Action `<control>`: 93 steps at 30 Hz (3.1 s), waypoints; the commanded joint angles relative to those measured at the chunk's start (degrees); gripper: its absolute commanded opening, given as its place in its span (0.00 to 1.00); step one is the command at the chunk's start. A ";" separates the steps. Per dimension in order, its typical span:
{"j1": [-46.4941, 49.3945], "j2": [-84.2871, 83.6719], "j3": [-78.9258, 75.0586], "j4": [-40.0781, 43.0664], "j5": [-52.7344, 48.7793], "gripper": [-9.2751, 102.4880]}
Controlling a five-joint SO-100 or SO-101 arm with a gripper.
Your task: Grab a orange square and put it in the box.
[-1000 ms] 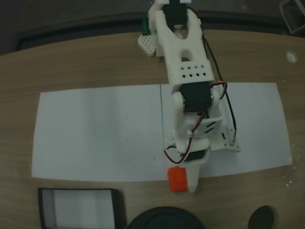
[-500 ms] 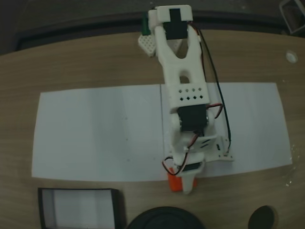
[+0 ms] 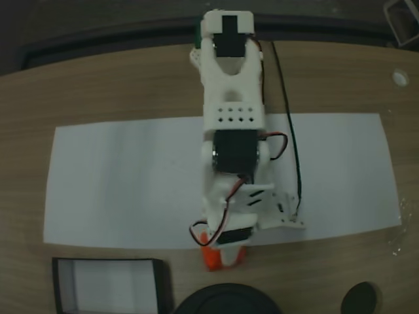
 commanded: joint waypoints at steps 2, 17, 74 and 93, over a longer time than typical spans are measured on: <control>8.09 12.13 -23.03 -1.23 0.00 0.11; 18.98 0.44 -29.62 -16.79 0.53 0.10; 8.17 27.60 -46.85 23.64 12.04 0.08; -6.15 90.35 22.24 22.76 11.69 0.08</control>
